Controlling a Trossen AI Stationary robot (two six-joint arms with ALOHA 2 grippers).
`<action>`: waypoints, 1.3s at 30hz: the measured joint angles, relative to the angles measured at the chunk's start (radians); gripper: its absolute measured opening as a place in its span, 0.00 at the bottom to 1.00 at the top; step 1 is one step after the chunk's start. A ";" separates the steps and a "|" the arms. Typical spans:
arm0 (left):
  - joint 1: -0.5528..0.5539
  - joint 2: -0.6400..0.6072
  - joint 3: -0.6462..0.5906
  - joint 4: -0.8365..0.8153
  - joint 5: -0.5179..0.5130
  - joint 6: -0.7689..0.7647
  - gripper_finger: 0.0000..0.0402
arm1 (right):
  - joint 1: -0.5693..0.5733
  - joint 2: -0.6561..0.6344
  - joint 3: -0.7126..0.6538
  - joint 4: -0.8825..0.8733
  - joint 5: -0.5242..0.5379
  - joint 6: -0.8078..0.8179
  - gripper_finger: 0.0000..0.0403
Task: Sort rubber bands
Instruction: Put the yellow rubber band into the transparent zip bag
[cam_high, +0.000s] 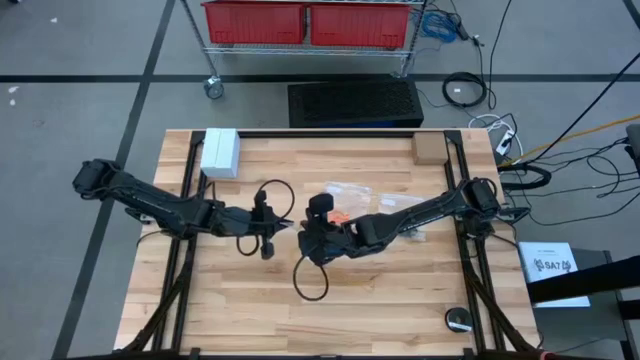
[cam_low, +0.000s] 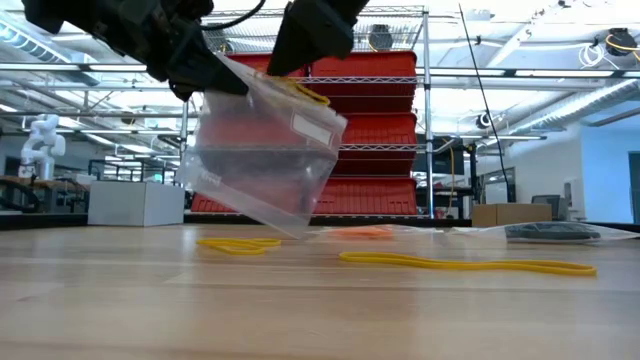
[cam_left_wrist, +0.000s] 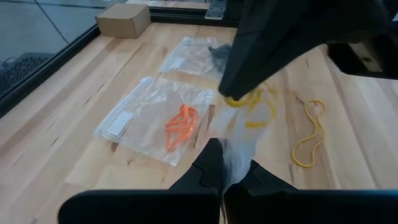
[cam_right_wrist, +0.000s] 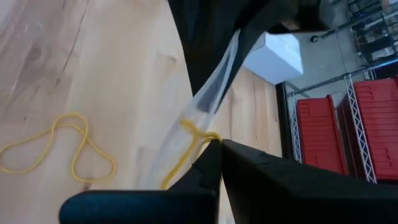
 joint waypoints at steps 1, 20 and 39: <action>0.004 0.000 0.000 -0.002 0.000 -0.002 0.00 | -0.002 0.000 0.000 0.009 -0.004 0.000 0.00; 0.018 0.000 0.000 -0.013 -0.001 -0.050 0.00 | -0.001 -0.002 0.000 0.012 -0.042 0.054 0.00; 0.018 0.000 0.000 -0.002 -0.001 -0.055 0.00 | -0.047 0.005 0.000 -0.015 -0.146 0.217 0.00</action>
